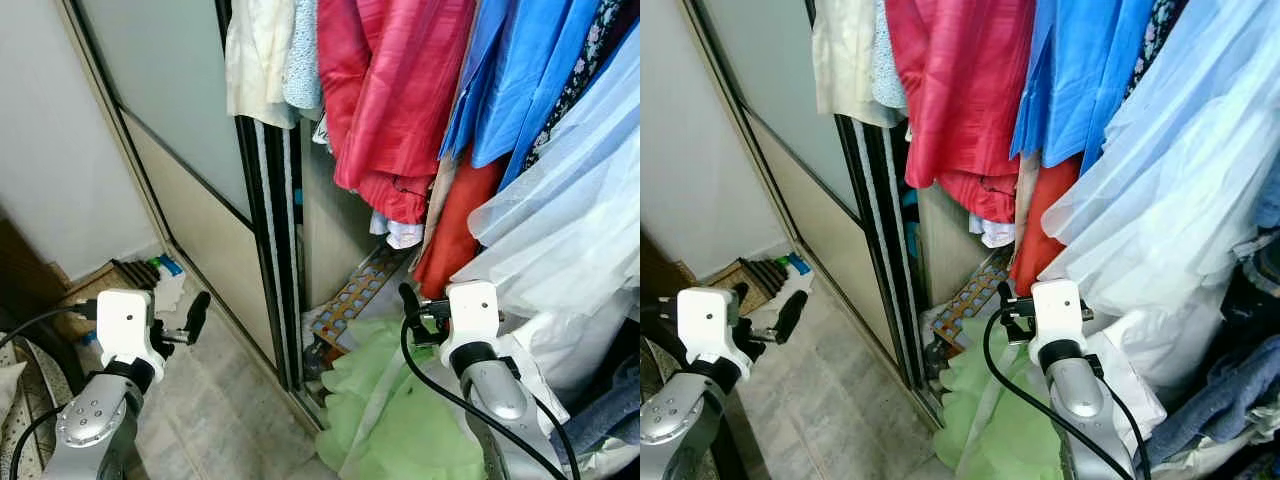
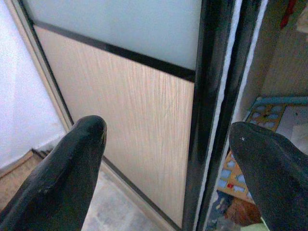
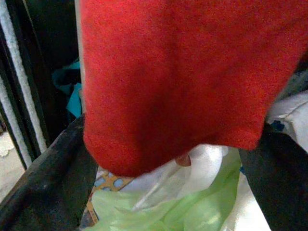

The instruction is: Clean up the room

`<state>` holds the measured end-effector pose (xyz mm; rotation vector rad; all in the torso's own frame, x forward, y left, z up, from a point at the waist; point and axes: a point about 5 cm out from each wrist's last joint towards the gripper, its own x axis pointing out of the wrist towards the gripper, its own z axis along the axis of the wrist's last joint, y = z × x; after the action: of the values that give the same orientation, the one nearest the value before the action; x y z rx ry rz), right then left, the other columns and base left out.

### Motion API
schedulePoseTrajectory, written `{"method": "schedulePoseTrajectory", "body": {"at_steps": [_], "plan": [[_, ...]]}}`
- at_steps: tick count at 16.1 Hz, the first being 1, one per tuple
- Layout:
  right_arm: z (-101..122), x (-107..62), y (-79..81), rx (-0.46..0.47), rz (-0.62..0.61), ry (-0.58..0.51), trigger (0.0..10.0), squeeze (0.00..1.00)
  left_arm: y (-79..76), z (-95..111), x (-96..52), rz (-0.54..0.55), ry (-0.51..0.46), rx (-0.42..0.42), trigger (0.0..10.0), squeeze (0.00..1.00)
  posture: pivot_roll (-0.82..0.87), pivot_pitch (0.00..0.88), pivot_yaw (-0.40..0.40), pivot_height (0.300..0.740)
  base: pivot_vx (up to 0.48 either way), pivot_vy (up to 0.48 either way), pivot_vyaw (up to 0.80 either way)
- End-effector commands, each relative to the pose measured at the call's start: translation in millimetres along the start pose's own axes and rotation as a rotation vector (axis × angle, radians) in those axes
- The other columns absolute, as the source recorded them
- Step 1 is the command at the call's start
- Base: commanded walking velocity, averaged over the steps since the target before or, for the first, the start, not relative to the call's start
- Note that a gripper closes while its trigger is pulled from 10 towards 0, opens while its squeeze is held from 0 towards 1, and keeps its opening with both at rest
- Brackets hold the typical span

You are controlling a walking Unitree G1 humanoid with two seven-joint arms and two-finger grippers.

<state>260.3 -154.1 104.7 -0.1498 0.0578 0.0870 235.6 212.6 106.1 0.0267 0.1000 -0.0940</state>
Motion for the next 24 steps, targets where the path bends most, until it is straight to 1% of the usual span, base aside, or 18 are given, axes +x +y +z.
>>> {"method": "schedulePoseTrajectory", "body": {"at_steps": [1,4,5,6,7,8,9,10,12,14,15,17,20,24], "plan": [[-0.1,1.6,-1.1,0.004,-0.018,-0.005,10.0,0.00,0.0,-1.0,0.8,-0.005,0.015,0.019,10.0,0.00,0.03,0.000,0.046,0.740,0.000,0.000,0.00],[2.2,8.5,-2.0,-0.008,-0.011,-0.017,10.0,0.00,-3.1,-2.4,4.3,-0.009,0.012,0.021,10.0,0.00,0.02,0.000,0.017,0.740,0.000,0.000,0.00],[4.3,10.8,-2.5,-0.023,0.002,-0.022,10.0,0.00,-1.9,-3.4,5.3,0.010,0.007,0.014,10.0,0.00,0.02,0.000,0.002,0.740,0.000,0.000,0.00],[7.6,12.9,-1.5,-0.055,0.032,-0.034,10.0,0.00,-1.2,-4.9,5.0,0.031,0.003,0.002,10.0,0.00,0.02,0.000,-0.015,0.740,0.000,0.000,0.80],[7.0,14.8,-2.6,-0.065,0.045,-0.033,10.0,0.00,-4.6,-8.8,2.6,0.042,0.006,-0.010,10.0,0.00,0.03,0.000,-0.037,0.740,0.000,0.000,0.80],[6.2,15.1,-3.2,-0.064,0.045,-0.031,10.0,0.00,-5.7,-9.5,1.8,0.044,0.007,-0.011,10.0,0.00,0.03,0.000,-0.037,0.740,0.000,0.000,0.80],[5.6,16.2,-5.4,-0.065,0.047,-0.027,10.0,0.00,-10.7,-10.0,-1.6,0.047,0.007,-0.025,10.0,0.00,0.06,0.000,-0.054,0.740,0.000,0.000,0.80],[5.1,18.6,-2.9,-0.066,0.068,-0.022,10.0,0.00,-18.2,-11.7,-6.6,0.040,0.011,-0.039,10.0,0.00,0.07,0.000,-0.065,0.740,0.000,0.000,0.80],[3.4,19.5,2.2,-0.064,0.089,-0.014,10.0,0.00,-20.0,-15.7,-11.2,0.038,0.021,-0.052,10.0,0.00,0.07,0.000,-0.079,0.740,0.000,0.000,0.80],[3.4,18.1,5.3,-0.064,0.110,-0.009,10.0,0.00,-18.0,-16.2,-12.7,0.045,0.019,-0.065,10.0,0.00,0.06,0.000,-0.083,0.740,0.000,0.000,0.80],[2.9,17.1,5.5,-0.070,0.121,-0.008,10.0,0.00,-17.5,-16.9,-12.6,0.044,0.018,-0.093,10.0,0.00,0.05,0.000,-0.080,0.740,0.000,0.000,0.80],[3.9,18.0,-1.4,-0.076,0.100,-0.013,10.0,0.00,-22.7,-15.2,-8.2,0.029,0.014,-0.085,10.0,0.00,0.03,0.000,-0.073,0.740,0.000,0.000,0.80],[3.9,17.8,-2.6,-0.073,0.092,-0.011,10.0,0.00,-26.3,-14.0,-3.7,0.006,0.010,-0.084,10.0,0.00,0.03,0.000,-0.072,0.740,0.000,0.000,0.80],[4.5,19.8,-0.1,-0.055,0.086,-0.016,10.0,0.00,-20.6,-13.8,-3.9,0.023,0.014,-0.054,10.0,0.00,0.04,0.000,-0.066,0.740,0.000,0.000,0.72]]}}
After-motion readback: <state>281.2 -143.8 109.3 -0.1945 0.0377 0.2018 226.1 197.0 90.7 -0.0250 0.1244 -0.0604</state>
